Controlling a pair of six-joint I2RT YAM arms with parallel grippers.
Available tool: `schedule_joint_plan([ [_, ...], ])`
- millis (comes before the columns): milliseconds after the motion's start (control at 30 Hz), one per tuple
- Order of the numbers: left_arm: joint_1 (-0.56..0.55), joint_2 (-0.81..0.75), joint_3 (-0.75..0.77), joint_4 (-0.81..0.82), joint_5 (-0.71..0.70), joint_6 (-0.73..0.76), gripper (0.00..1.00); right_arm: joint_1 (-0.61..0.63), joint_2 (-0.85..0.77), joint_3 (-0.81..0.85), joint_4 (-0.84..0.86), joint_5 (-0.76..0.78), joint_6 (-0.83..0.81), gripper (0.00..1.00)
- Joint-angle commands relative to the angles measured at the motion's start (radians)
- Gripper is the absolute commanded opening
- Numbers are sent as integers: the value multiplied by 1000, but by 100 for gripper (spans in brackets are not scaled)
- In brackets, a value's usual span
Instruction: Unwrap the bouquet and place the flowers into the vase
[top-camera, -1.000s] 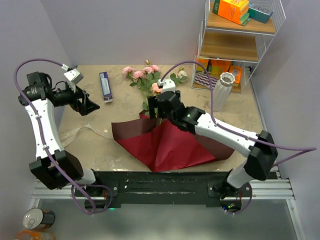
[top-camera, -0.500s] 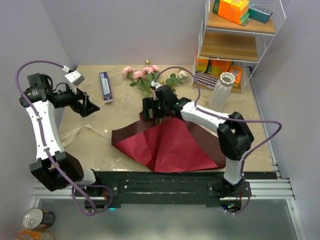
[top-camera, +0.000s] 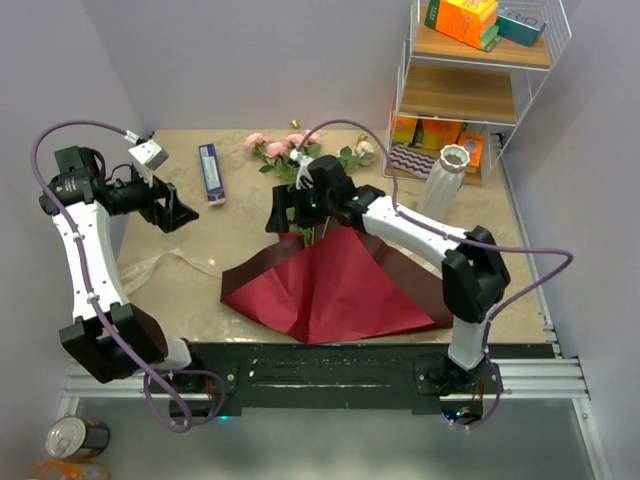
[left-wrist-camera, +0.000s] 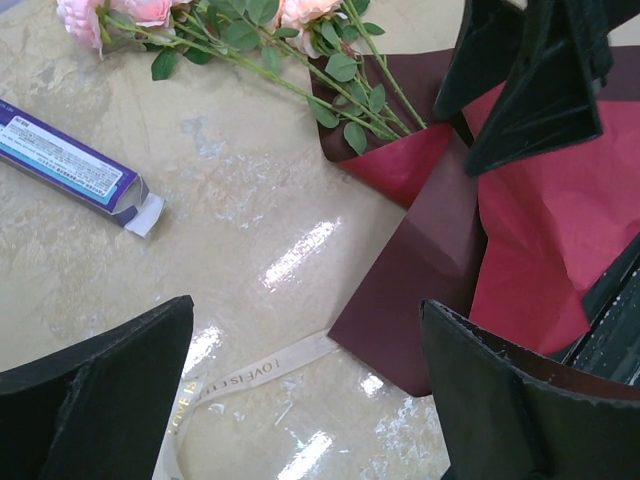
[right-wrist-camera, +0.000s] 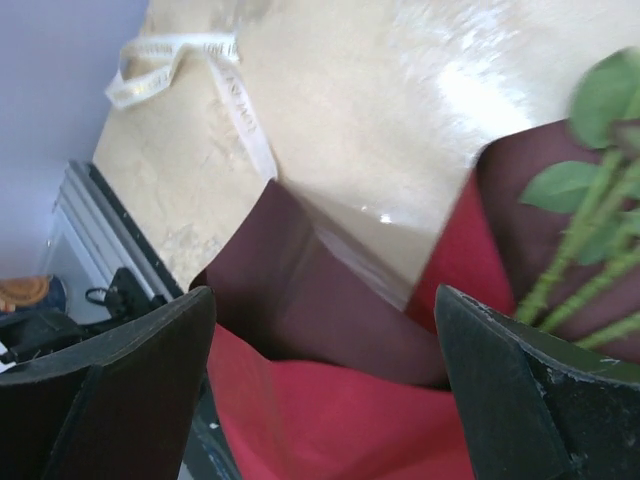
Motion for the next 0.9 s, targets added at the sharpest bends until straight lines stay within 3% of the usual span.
schedule_joint_plan([
  [0, -25, -30, 7, -18, 4, 19, 99, -148, -175, -80, -28, 79, -47, 94],
  [167, -47, -53, -11, 0, -8, 10, 99, -272, -218, -261, 8, 69, -138, 97],
  [400, -53, -48, -7, -5, -17, 11, 99, -304, -154, -326, 74, -37, -184, 96],
  [467, -53, -50, -7, -5, -25, 16, 99, -305, -116, -318, 72, -127, -201, 93],
  [700, -53, -48, -22, 9, -33, 20, 99, -305, -99, -366, 123, -209, -204, 83],
  [867, -53, -47, -18, 17, -31, 11, 99, -303, -67, -360, 129, -270, -189, 70],
])
